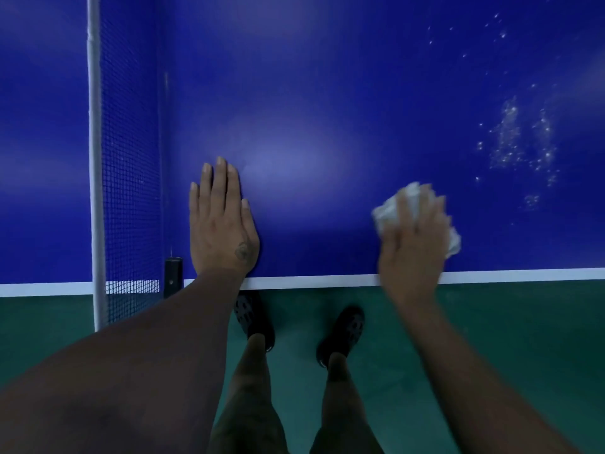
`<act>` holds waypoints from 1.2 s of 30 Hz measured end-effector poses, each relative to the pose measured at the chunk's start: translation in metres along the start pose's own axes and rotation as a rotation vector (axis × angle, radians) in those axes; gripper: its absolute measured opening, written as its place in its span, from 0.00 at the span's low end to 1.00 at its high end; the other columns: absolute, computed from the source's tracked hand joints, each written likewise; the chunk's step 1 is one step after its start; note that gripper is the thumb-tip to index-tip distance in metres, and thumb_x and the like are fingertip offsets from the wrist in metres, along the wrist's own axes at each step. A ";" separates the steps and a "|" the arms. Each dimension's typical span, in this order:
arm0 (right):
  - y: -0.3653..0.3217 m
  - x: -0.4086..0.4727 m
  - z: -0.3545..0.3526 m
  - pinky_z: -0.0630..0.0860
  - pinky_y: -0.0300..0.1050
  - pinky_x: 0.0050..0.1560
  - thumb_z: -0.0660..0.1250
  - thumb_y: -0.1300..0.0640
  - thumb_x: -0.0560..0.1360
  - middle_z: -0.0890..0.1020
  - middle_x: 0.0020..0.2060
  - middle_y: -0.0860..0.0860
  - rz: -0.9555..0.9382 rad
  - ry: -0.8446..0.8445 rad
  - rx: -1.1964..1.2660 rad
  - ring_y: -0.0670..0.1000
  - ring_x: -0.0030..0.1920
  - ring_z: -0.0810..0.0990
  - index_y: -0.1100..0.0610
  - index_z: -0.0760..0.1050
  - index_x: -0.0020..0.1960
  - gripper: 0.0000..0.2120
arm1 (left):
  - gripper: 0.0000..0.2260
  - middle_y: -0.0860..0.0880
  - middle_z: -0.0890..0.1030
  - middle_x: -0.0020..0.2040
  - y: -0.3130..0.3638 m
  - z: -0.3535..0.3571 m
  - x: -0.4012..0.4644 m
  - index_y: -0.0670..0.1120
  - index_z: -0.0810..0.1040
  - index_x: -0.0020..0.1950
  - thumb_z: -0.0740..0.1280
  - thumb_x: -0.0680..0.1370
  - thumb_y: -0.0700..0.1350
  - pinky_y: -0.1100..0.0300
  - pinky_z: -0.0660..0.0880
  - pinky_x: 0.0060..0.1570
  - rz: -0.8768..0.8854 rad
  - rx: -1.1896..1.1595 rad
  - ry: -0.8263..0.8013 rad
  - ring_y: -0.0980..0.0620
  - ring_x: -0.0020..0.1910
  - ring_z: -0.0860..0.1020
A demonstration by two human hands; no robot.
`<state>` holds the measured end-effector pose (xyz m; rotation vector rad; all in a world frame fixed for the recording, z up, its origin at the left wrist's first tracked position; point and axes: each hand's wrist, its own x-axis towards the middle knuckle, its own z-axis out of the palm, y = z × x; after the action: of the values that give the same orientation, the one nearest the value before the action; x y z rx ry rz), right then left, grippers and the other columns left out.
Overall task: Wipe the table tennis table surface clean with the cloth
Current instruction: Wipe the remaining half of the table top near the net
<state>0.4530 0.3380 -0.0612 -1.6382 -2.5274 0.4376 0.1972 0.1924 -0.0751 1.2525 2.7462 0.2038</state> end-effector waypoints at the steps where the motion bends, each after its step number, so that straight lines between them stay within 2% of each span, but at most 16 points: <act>1: -0.015 -0.019 0.006 0.53 0.64 0.83 0.54 0.49 0.89 0.56 0.86 0.57 -0.090 -0.041 0.026 0.63 0.86 0.51 0.53 0.61 0.85 0.26 | 0.26 0.45 0.53 0.87 0.000 0.000 0.000 0.40 0.55 0.86 0.47 0.89 0.48 0.44 0.48 0.85 -0.002 -0.002 0.000 0.45 0.86 0.49; 4: -0.035 -0.067 0.017 0.52 0.62 0.84 0.61 0.49 0.88 0.57 0.86 0.56 -0.409 -0.165 0.038 0.61 0.86 0.52 0.51 0.64 0.84 0.26 | 0.26 0.45 0.53 0.87 0.001 -0.001 -0.001 0.40 0.55 0.86 0.47 0.89 0.48 0.44 0.48 0.85 -0.007 0.008 0.003 0.45 0.86 0.49; 7: -0.013 -0.073 0.007 0.51 0.60 0.85 0.56 0.44 0.89 0.57 0.86 0.51 -0.521 -0.245 0.010 0.57 0.86 0.53 0.46 0.62 0.84 0.25 | 0.26 0.45 0.54 0.87 0.001 -0.001 -0.001 0.40 0.55 0.86 0.47 0.89 0.48 0.44 0.48 0.85 -0.002 0.009 0.009 0.45 0.86 0.49; 10: -0.010 -0.036 0.003 0.54 0.63 0.84 0.56 0.47 0.89 0.59 0.85 0.54 -0.403 -0.161 -0.014 0.59 0.86 0.54 0.49 0.63 0.85 0.25 | 0.26 0.45 0.54 0.87 0.001 -0.001 0.000 0.40 0.55 0.86 0.48 0.89 0.48 0.44 0.49 0.85 -0.004 0.007 0.010 0.45 0.86 0.49; 13: -0.054 0.006 0.013 0.53 0.65 0.83 0.52 0.47 0.89 0.57 0.86 0.57 -0.241 -0.087 -0.055 0.62 0.86 0.52 0.51 0.60 0.85 0.25 | 0.26 0.45 0.54 0.87 0.000 0.000 -0.001 0.40 0.56 0.86 0.48 0.89 0.48 0.43 0.50 0.84 -0.002 0.007 0.014 0.45 0.86 0.50; 14: -0.072 0.009 0.018 0.51 0.65 0.84 0.51 0.45 0.89 0.56 0.86 0.57 -0.247 -0.117 -0.040 0.62 0.86 0.50 0.51 0.60 0.85 0.26 | 0.25 0.44 0.55 0.87 0.000 0.000 -0.001 0.40 0.56 0.86 0.48 0.89 0.48 0.43 0.50 0.84 -0.001 0.002 0.019 0.44 0.86 0.50; 16: -0.095 -0.006 0.028 0.48 0.64 0.84 0.53 0.40 0.89 0.55 0.86 0.56 -0.381 -0.169 -0.016 0.61 0.86 0.50 0.49 0.61 0.85 0.28 | 0.25 0.44 0.56 0.87 0.000 0.000 -0.002 0.40 0.57 0.86 0.49 0.89 0.47 0.43 0.50 0.84 0.002 -0.009 0.032 0.44 0.86 0.51; 18: -0.094 -0.040 0.032 0.52 0.63 0.84 0.56 0.39 0.88 0.57 0.86 0.55 -0.523 -0.193 -0.012 0.59 0.86 0.52 0.48 0.63 0.85 0.28 | 0.25 0.44 0.56 0.87 -0.001 0.001 -0.001 0.39 0.57 0.85 0.50 0.89 0.47 0.44 0.49 0.84 0.008 -0.011 0.035 0.44 0.86 0.51; 20: -0.074 -0.070 0.028 0.54 0.63 0.84 0.57 0.41 0.88 0.57 0.86 0.53 -0.566 -0.234 0.009 0.58 0.86 0.52 0.47 0.63 0.84 0.26 | 0.25 0.44 0.55 0.87 -0.002 0.002 -0.001 0.40 0.57 0.86 0.50 0.89 0.47 0.44 0.49 0.85 0.007 -0.015 0.024 0.44 0.86 0.51; 24: -0.042 -0.068 0.012 0.53 0.65 0.84 0.53 0.43 0.89 0.54 0.87 0.53 -0.473 -0.269 -0.052 0.59 0.87 0.48 0.46 0.58 0.86 0.26 | 0.26 0.44 0.54 0.87 -0.002 -0.001 -0.002 0.40 0.55 0.86 0.50 0.89 0.48 0.44 0.48 0.85 0.002 -0.010 0.002 0.43 0.86 0.49; 29: -0.084 -0.026 0.025 0.53 0.64 0.84 0.56 0.49 0.89 0.55 0.86 0.60 -0.358 -0.136 -0.117 0.64 0.86 0.51 0.54 0.60 0.85 0.27 | 0.26 0.44 0.53 0.87 -0.003 -0.001 -0.003 0.40 0.54 0.86 0.49 0.89 0.48 0.43 0.46 0.85 0.008 -0.047 -0.001 0.43 0.86 0.49; 34: -0.103 -0.064 0.035 0.51 0.61 0.85 0.54 0.46 0.89 0.54 0.86 0.57 -0.376 -0.119 -0.136 0.60 0.86 0.49 0.61 0.52 0.86 0.32 | 0.25 0.43 0.54 0.87 -0.005 -0.002 -0.005 0.39 0.55 0.86 0.48 0.89 0.48 0.44 0.47 0.84 0.032 -0.073 0.010 0.43 0.86 0.50; 36: -0.091 -0.080 0.030 0.52 0.62 0.85 0.56 0.48 0.88 0.54 0.86 0.56 -0.375 -0.108 -0.136 0.59 0.86 0.49 0.60 0.53 0.86 0.31 | 0.25 0.43 0.53 0.87 -0.006 -0.003 -0.005 0.39 0.54 0.86 0.47 0.90 0.48 0.44 0.46 0.85 0.039 -0.072 -0.009 0.43 0.86 0.49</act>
<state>0.3994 0.2253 -0.0576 -1.1586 -2.9149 0.3283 0.1954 0.1841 -0.0733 1.2858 2.6831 0.2968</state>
